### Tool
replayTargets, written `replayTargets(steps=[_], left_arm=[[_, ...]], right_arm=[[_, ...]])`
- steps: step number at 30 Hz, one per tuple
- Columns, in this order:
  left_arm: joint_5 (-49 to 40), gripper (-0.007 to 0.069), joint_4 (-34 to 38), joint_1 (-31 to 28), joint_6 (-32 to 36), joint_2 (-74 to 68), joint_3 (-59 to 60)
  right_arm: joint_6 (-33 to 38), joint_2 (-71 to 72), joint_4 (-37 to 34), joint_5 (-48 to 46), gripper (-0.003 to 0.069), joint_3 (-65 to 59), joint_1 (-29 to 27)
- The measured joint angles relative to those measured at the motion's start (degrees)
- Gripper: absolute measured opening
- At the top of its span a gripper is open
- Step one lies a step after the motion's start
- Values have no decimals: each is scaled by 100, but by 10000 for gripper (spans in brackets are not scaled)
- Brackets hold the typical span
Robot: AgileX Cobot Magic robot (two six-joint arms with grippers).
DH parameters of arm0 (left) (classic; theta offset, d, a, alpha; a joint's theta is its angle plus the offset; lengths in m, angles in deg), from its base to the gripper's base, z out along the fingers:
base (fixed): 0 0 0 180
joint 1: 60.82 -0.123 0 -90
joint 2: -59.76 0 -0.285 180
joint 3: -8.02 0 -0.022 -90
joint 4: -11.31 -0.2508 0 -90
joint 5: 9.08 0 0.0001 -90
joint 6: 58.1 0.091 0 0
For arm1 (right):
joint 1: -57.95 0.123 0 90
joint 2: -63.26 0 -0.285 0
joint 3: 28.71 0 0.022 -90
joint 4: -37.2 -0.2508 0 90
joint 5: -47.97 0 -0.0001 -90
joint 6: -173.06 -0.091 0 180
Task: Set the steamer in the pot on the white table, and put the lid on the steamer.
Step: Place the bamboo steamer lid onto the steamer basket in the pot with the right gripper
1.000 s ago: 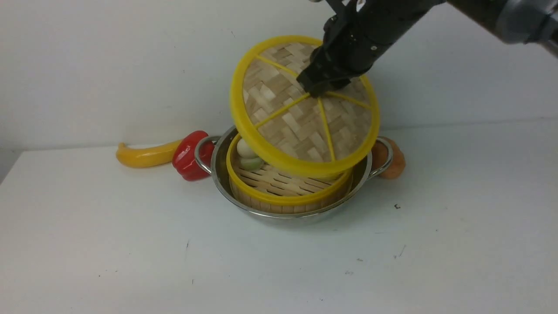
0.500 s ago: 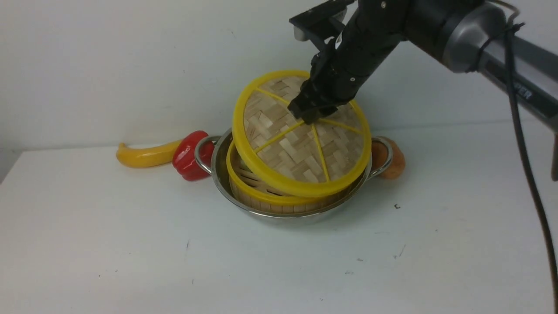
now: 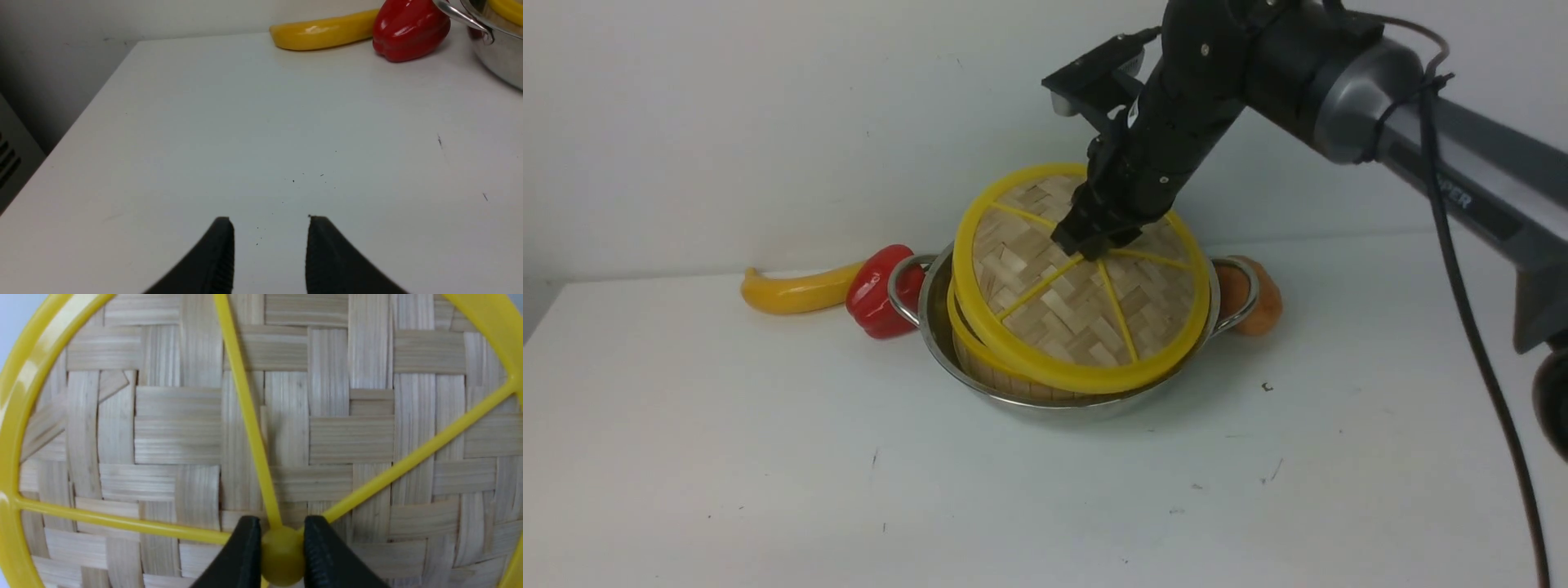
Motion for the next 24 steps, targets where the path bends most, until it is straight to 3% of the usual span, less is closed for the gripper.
replayTargets(steps=[24], left_arm=[[0,241,0,0,6,0,0]], right_arm=[[-21,-156,30,565,144,0,0]])
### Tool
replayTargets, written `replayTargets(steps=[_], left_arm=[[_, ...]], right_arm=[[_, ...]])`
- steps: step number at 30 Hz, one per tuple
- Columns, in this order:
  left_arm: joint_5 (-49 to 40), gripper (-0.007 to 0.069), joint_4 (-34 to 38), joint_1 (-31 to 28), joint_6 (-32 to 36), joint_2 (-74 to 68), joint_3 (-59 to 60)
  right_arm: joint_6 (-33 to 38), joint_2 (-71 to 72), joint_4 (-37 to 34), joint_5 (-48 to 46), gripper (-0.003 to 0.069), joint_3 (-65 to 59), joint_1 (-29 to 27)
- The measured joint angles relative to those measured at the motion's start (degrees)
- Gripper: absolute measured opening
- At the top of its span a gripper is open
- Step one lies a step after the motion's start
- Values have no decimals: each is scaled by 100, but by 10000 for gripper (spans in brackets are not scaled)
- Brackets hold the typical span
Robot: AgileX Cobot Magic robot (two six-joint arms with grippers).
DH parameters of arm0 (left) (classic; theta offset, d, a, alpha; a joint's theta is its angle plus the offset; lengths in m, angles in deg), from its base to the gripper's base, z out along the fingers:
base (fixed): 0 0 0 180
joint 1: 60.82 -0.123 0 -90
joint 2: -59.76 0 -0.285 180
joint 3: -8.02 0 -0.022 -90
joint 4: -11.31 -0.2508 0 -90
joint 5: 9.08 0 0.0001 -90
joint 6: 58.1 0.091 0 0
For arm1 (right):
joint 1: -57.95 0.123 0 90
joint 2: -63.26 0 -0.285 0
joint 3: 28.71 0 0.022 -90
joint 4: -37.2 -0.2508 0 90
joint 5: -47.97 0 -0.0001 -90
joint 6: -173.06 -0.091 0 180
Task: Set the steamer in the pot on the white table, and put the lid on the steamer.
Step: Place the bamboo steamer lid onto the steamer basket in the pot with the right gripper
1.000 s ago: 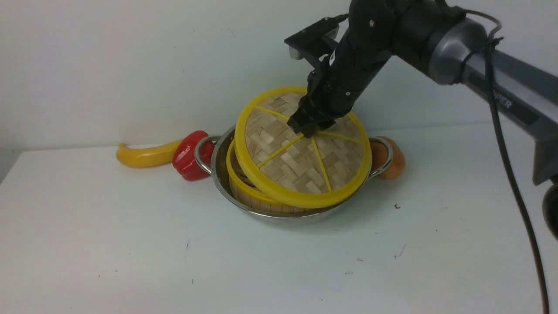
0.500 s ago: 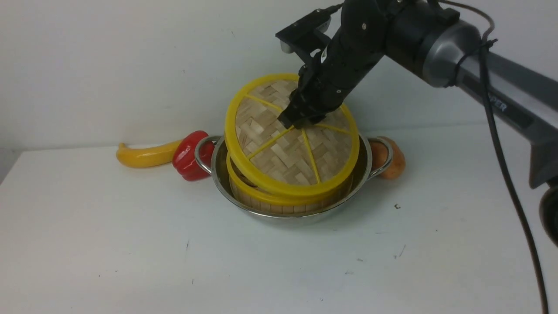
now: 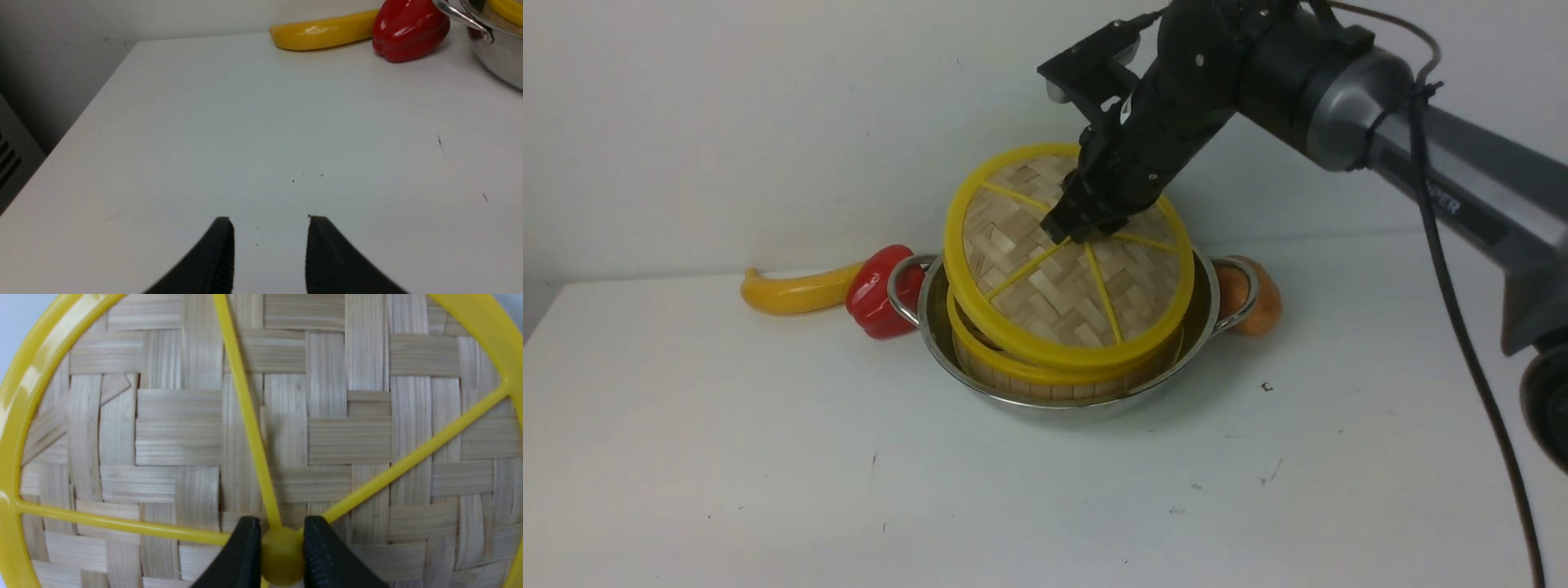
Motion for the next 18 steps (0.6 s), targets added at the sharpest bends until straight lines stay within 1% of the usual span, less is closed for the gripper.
replayTargets(steps=[6,18], left_arm=[[0,241,0,0,0,0,0],[0,241,0,0,0,0,0]], right_arm=[[0,-72,111,78,144,0,0],[23,-72,105,167,144,0,0]])
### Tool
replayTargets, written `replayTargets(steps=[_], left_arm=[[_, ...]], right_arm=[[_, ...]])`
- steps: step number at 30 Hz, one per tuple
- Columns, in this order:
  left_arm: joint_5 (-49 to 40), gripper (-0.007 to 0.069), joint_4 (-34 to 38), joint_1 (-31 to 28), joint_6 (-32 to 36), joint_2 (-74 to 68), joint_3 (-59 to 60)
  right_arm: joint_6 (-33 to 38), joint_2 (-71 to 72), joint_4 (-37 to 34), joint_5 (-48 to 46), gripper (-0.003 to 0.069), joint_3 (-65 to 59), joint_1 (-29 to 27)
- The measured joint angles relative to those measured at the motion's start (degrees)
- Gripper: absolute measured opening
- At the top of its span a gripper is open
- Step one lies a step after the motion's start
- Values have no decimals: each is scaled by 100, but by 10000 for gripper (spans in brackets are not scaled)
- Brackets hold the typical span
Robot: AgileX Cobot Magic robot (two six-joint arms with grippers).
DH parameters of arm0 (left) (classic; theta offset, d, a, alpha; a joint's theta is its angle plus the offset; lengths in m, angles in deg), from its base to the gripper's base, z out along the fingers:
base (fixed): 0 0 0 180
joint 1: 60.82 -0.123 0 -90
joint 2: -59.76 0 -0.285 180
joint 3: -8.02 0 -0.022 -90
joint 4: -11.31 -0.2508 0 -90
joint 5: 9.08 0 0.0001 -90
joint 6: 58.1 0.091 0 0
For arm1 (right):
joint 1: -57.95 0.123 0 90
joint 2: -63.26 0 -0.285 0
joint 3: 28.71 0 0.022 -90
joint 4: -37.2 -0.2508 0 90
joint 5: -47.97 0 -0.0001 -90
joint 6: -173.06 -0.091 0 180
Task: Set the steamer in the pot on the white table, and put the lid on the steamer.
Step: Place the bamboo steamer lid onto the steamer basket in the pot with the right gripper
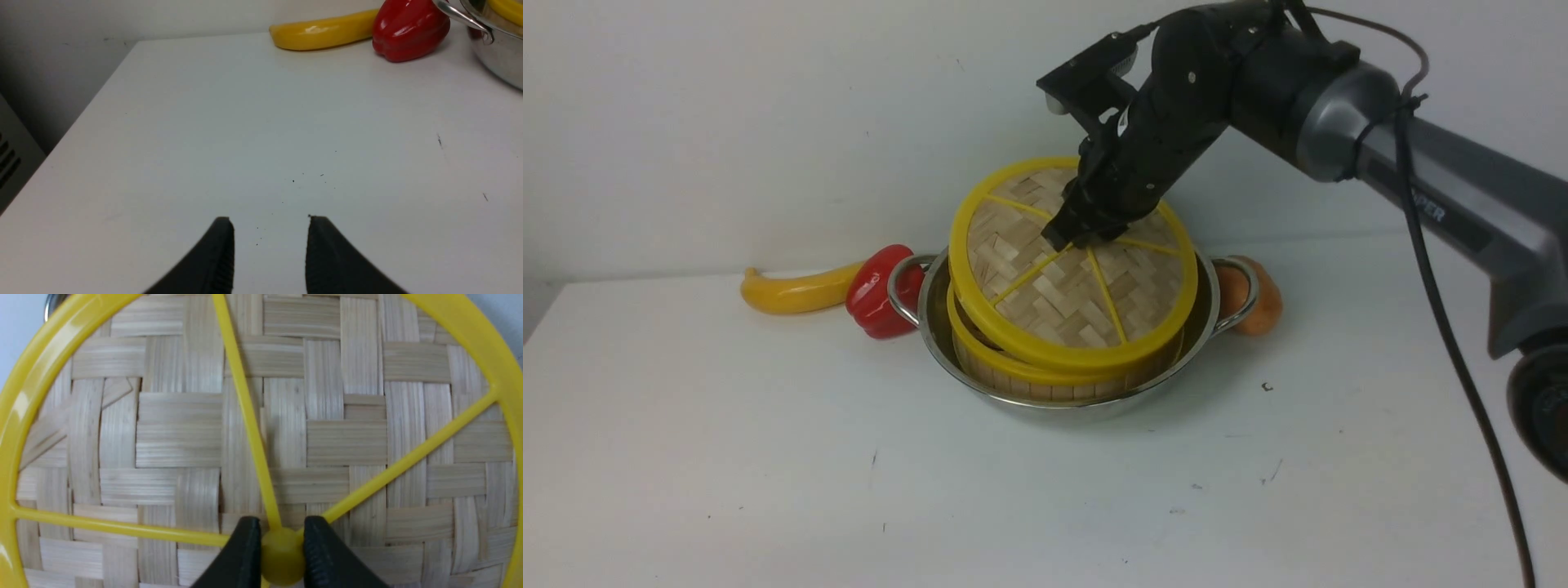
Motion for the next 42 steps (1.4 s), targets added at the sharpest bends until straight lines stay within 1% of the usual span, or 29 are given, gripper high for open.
replayTargets(steps=[7,24,33,42], left_arm=[[0,241,0,0,0,0,0],[0,241,0,0,0,0,0],[0,241,0,0,0,0,0],[0,241,0,0,0,0,0]], right_arm=[[107,0,-72,83,144,0,0],[112,-33,-92,195,143,0,0],[147,-97,-401,535,143,0,0],[231,-97,-335,486,144,0,0]])
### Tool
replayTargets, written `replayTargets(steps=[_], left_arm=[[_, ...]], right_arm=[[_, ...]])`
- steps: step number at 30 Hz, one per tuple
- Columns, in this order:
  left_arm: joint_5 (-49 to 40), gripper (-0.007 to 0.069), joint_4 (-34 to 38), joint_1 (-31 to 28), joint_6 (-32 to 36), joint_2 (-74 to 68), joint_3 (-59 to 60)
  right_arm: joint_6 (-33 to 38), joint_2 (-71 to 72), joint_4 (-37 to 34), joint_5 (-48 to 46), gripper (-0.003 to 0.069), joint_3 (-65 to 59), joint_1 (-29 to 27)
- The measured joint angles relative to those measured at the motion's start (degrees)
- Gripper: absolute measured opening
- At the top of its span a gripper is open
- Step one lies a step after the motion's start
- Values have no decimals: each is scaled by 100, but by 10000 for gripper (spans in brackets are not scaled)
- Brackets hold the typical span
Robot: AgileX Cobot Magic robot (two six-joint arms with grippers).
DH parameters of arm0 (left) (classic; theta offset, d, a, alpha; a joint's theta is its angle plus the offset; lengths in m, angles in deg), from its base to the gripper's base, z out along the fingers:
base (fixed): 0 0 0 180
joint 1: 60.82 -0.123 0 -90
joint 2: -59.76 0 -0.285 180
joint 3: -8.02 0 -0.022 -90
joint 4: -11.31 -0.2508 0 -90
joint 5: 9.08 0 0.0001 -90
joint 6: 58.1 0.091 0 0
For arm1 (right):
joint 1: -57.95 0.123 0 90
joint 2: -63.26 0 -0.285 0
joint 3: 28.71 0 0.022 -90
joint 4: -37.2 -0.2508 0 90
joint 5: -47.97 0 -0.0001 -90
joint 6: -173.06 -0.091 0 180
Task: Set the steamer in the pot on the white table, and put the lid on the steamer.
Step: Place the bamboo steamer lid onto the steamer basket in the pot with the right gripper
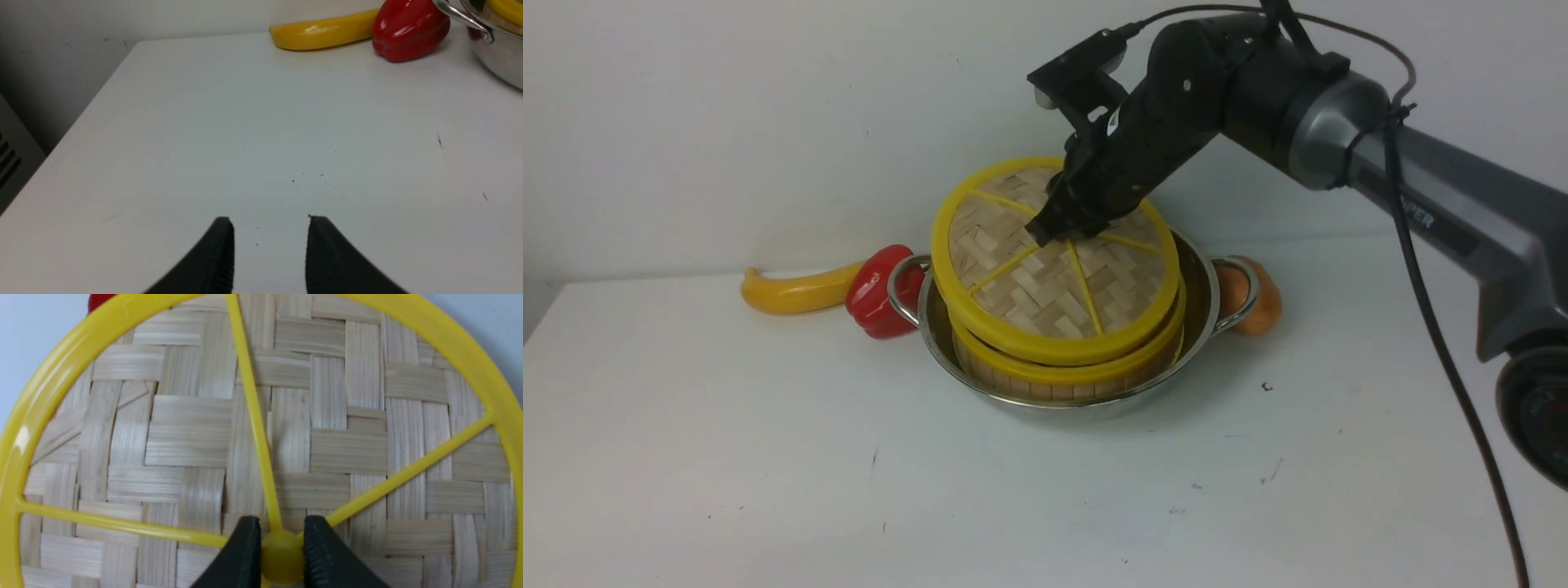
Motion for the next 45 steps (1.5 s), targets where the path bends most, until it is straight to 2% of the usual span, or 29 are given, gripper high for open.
replayTargets(steps=[12,18,28,45], left_arm=[[0,241,0,0,0,0,0],[0,241,0,0,0,0,0],[0,241,0,0,0,0,0],[0,241,0,0,0,0,0]], right_arm=[[29,37,227,-163,144,9,0],[48,351,402,-564,144,9,6],[66,450,378,-811,144,9,6],[224,98,122,-473,144,3,6]])
